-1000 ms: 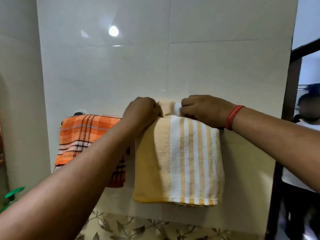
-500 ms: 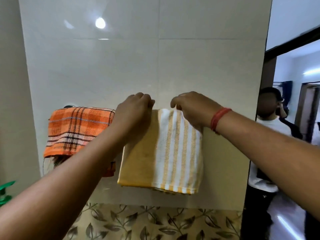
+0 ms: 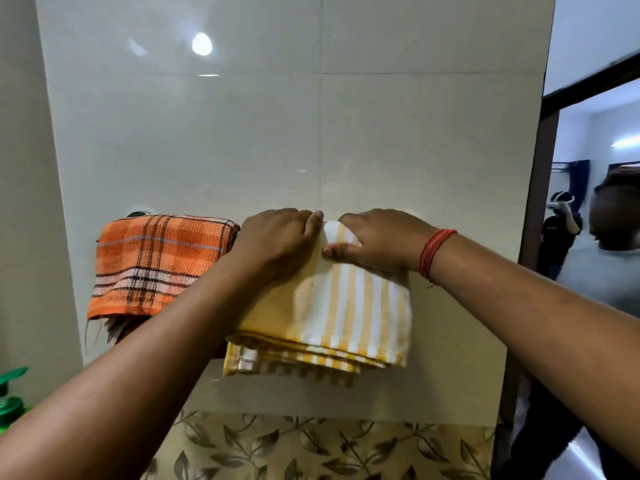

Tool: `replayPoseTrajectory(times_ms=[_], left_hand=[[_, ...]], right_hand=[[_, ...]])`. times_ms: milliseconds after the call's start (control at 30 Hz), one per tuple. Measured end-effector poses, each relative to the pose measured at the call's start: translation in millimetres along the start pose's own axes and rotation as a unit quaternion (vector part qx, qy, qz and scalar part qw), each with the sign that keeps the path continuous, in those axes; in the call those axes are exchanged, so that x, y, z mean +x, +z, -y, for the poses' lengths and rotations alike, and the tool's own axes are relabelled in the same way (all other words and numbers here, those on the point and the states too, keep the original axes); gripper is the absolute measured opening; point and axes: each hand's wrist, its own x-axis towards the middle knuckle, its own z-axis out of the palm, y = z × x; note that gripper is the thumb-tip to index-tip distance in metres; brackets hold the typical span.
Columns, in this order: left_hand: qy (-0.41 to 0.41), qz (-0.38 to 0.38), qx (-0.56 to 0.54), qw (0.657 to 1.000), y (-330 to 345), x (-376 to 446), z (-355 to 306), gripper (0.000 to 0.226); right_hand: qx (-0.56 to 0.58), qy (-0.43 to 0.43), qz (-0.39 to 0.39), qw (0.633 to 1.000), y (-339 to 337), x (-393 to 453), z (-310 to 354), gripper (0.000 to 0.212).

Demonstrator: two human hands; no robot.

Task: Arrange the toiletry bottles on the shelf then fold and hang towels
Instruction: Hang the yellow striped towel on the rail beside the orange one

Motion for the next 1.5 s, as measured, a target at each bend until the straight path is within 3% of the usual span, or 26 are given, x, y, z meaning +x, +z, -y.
replayPoseTrajectory(times_ms=[100,167,300,400,800,1000,1200,1333,1500], left_hand=[[-0.015,-0.006,0.012,1.0,0,4,-2,0.053],[-0.014,-0.034,0.022,0.999,2,-1,-5,0.05],[-0.01,-0.054,0.017,0.998,3,-9,-6,0.04],[-0.011,-0.068,0.025,0.997,3,-13,-8,0.041],[0.029,-0.083,0.041,0.995,4,-24,-5,0.042],[0.054,-0.062,0.031,0.996,2,-32,-1,0.046],[0.105,-0.1,0.091,0.985,-7,-55,3,0.057],[0.081,-0.125,0.117,0.982,-19,-67,12,0.059],[0.026,-0.115,0.172,0.978,-46,-90,42,0.059]], right_hand=[[0.061,-0.004,0.039,0.997,-5,6,-1,0.07],[0.042,-0.008,0.036,0.998,-8,4,0,0.069],[-0.015,-0.059,-0.091,0.994,-3,-2,6,0.085],[-0.054,-0.06,-0.124,0.989,8,-6,9,0.075],[-0.057,-0.013,-0.087,0.995,3,-9,14,0.069],[-0.052,-0.011,-0.047,0.997,-6,-14,18,0.077],[-0.045,-0.03,-0.196,0.979,-3,-32,26,0.065],[0.016,-0.041,-0.302,0.952,2,-24,44,0.053],[0.069,-0.069,-0.345,0.934,9,5,85,0.05]])
